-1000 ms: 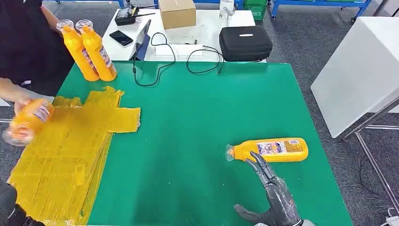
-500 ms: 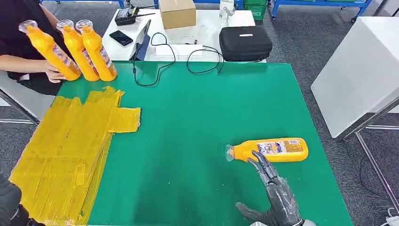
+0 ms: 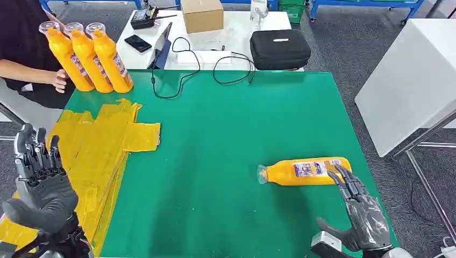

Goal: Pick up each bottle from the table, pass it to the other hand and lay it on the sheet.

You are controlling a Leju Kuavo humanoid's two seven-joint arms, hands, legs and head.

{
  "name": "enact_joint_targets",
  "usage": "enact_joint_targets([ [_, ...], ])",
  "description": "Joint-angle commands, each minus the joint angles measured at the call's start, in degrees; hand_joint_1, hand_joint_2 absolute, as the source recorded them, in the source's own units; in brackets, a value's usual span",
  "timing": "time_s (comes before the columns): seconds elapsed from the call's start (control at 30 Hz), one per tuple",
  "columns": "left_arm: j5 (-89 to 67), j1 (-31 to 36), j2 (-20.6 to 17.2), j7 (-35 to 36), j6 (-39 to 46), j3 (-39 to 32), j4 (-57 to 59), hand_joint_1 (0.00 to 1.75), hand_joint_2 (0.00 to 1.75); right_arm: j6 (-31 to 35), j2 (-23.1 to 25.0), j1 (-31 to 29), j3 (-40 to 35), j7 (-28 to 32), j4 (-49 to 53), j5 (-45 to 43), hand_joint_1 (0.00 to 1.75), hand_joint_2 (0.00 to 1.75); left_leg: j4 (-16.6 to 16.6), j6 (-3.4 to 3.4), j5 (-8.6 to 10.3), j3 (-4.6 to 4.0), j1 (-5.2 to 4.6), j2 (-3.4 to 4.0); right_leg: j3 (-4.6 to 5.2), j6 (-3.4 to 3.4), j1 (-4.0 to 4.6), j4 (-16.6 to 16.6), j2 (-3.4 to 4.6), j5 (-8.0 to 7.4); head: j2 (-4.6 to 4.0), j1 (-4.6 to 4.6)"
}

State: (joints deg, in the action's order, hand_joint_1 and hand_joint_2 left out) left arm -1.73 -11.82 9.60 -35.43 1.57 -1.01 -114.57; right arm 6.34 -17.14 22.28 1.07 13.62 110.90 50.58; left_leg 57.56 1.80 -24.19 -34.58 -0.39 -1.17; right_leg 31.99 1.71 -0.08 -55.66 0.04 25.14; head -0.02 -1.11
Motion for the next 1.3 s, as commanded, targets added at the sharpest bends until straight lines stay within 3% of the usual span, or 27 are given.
enact_joint_targets([
  [0.03, 0.01, 2.14, -0.02, 0.16, -0.43, -1.97, 5.96, 0.00, 0.00, -0.79, 1.29, -0.33, 2.76, 0.30, -2.82, 0.22, 0.00, 1.75, -0.09, -0.12, -0.03, 0.22, 0.03, -0.02, -0.27, -0.02, 0.02, 0.11, -0.10, 0.06, 0.00, 0.00],
  [0.23, -1.02, 2.64, 1.42, -0.47, -0.84, -6.78, 6.18, 0.00, 0.00, -4.44, -1.25, 1.65, 7.54, -0.04, -2.06, -2.20, 0.00, 1.75, -0.07, -0.10, -0.02, 0.15, 0.01, -0.01, -0.17, -0.02, 0.00, 0.08, -0.07, 0.05, 0.00, -0.02],
  [0.4, -1.09, 2.54, 1.65, -0.50, -1.07, -6.73, 5.98, 0.00, 0.00, -5.63, -1.31, 2.08, 8.69, 0.52, -1.46, -2.86, 0.00, 1.75, -0.05, -0.07, -0.02, 0.08, -0.01, -0.03, -0.12, -0.02, -0.01, 0.05, -0.06, 0.06, 0.00, -0.02],
  [0.63, -1.07, 2.67, 1.57, -0.66, -1.04, -6.53, 6.57, 0.00, 0.00, -14.73, -2.05, 3.40, 19.68, 4.02, 1.59, -7.08, 0.00, 1.75, -0.01, -0.10, -0.03, 0.06, -0.04, -0.09, -0.10, -0.01, -0.04, 0.00, -0.13, 0.08, 0.00, -0.02],
  [0.8, -0.72, 3.66, 1.07, -0.78, -1.64, -6.55, 7.47, 0.00, 0.00, -17.67, -5.14, 0.96, 19.37, 4.49, -1.90, -6.33, 0.00, 1.75, -0.01, -0.12, -0.05, 0.11, -0.03, 0.02, -0.15, 0.00, -0.03, 0.03, -0.06, 0.07, 0.00, 0.00],
  [0.87, -0.66, 4.13, 0.92, -0.75, -1.73, -6.68, 7.80, 0.00, 0.00, -18.15, -6.38, -1.01, 17.90, 4.00, -4.22, -6.24, 0.00, 1.75, -0.04, -0.07, -0.01, 0.07, -0.03, 0.08, -0.09, 0.00, -0.02, 0.06, 0.04, 0.00, 0.00, 0.02],
  [0.93, -0.47, 6.10, 0.29, -0.12, -2.74, -6.30, 9.50, 0.00, 0.00, -19.01, -11.72, -8.83, 12.03, 0.22, -14.24, -5.36, 0.00, 1.75, -0.06, -0.13, -0.05, 0.19, 0.02, 0.22, -0.22, 0.00, 0.02, 0.13, 0.13, -0.02, 0.00, 0.00],
  [1.03, -0.23, 7.31, -0.04, 0.02, -2.85, -6.05, 10.63, 0.00, 0.00, -17.49, -13.71, -15.32, 6.91, 0.42, -22.36, -5.79, 0.00, 1.75, -0.11, -0.12, -0.01, 0.31, 0.03, 0.64, -0.25, 0.04, 0.04, 0.25, 0.51, -0.22, 0.00, 0.00],
  [1.2, -0.10, 7.54, -0.46, 0.21, -3.29, -6.39, 10.97, 0.00, 0.00, -17.00, -13.97, -21.02, 0.48, 0.04, -26.24, -5.85, 0.00, 1.75, -0.15, -0.04, 0.08, 0.26, 0.03, 0.46, -0.26, 0.08, 0.04, 0.24, 0.34, -0.25, 0.00, 0.00],
  [1.3, 0.02, 7.99, -0.48, 0.33, -4.14, -6.74, 11.36, 0.00, 0.00, -16.48, -12.93, -28.64, -6.64, -1.23, -32.65, -5.66, 0.00, 1.75, -0.08, 0.08, 0.15, 0.13, 0.02, 0.37, -0.14, -0.04, 0.04, 0.14, 0.29, -0.29, 0.00, 0.00],
])
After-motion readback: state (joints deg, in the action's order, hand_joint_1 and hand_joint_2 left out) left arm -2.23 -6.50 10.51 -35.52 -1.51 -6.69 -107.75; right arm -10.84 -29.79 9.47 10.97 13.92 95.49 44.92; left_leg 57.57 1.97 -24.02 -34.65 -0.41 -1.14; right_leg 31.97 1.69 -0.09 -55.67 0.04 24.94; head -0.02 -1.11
